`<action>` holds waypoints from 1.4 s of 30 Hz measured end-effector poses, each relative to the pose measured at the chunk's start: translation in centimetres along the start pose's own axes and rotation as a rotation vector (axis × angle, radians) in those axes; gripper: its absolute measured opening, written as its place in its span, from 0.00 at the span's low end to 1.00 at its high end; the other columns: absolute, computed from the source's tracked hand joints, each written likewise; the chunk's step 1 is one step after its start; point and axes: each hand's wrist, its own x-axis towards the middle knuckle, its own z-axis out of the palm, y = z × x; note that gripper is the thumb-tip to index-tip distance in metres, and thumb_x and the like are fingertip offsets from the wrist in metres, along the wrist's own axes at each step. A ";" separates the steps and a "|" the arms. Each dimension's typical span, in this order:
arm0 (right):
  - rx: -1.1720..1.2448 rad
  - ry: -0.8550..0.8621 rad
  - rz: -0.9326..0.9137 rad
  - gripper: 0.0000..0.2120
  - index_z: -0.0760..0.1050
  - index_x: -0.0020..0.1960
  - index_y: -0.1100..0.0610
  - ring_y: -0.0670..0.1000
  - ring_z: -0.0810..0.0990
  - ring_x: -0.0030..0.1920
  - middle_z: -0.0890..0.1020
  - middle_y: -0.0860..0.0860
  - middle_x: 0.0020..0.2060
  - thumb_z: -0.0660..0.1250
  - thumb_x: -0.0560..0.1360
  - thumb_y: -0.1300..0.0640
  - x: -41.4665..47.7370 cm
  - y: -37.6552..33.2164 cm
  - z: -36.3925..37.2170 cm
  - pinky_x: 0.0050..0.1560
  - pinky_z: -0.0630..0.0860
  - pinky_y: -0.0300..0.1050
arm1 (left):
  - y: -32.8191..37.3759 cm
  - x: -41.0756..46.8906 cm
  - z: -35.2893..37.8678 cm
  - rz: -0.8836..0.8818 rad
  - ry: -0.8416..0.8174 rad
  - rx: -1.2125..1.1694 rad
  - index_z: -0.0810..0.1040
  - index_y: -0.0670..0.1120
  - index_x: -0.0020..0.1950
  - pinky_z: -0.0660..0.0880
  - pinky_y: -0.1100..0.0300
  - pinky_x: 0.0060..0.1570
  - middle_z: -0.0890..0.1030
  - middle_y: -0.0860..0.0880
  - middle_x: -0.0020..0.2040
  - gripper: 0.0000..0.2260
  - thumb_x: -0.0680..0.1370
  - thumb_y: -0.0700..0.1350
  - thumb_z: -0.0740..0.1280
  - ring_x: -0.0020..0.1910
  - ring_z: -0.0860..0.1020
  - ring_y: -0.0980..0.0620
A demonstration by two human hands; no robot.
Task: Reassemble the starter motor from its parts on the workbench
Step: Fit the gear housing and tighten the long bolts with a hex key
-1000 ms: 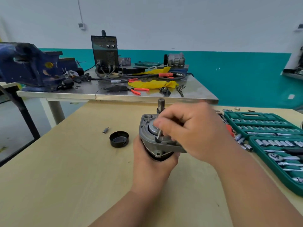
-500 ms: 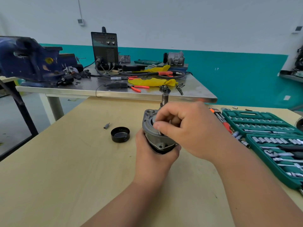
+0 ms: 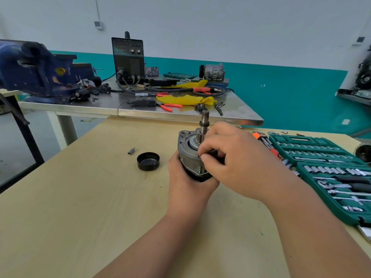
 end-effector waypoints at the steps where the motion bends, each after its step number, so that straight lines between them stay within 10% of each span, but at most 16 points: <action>1: -0.003 -0.003 -0.003 0.05 0.80 0.44 0.50 0.43 0.73 0.43 0.74 0.43 0.47 0.66 0.76 0.56 -0.1 0.0 0.0 0.47 0.74 0.46 | 0.0 -0.1 0.0 -0.012 -0.005 0.000 0.68 0.71 0.53 0.78 0.63 0.47 0.80 0.56 0.55 0.32 0.61 0.45 0.79 0.53 0.81 0.58; 26: -0.077 0.291 -0.107 0.05 0.77 0.44 0.56 0.50 0.72 0.49 0.77 0.49 0.46 0.67 0.68 0.59 -2.0 1.1 2.8 0.47 0.67 0.38 | -0.8 -0.6 -0.6 -0.066 -0.028 -0.013 0.65 0.55 0.63 0.75 0.69 0.47 0.79 0.52 0.60 0.36 0.60 0.51 0.77 0.54 0.80 0.60; 36: 0.011 0.349 -0.191 0.03 0.77 0.41 0.58 0.51 0.73 0.47 0.77 0.49 0.45 0.65 0.69 0.60 -2.4 2.2 3.1 0.49 0.69 0.40 | -0.8 -0.1 -1.6 0.052 0.016 0.054 0.66 0.53 0.63 0.71 0.49 0.66 0.69 0.50 0.66 0.34 0.60 0.55 0.75 0.67 0.71 0.49; 42: 0.048 0.407 -0.252 0.03 0.78 0.40 0.59 0.51 0.75 0.48 0.79 0.50 0.44 0.65 0.70 0.62 -2.5 2.5 3.2 0.50 0.70 0.39 | -0.3 0.6 -2.0 0.036 -0.170 -0.052 0.68 0.52 0.68 0.74 0.72 0.51 0.81 0.59 0.58 0.34 0.64 0.49 0.76 0.57 0.80 0.60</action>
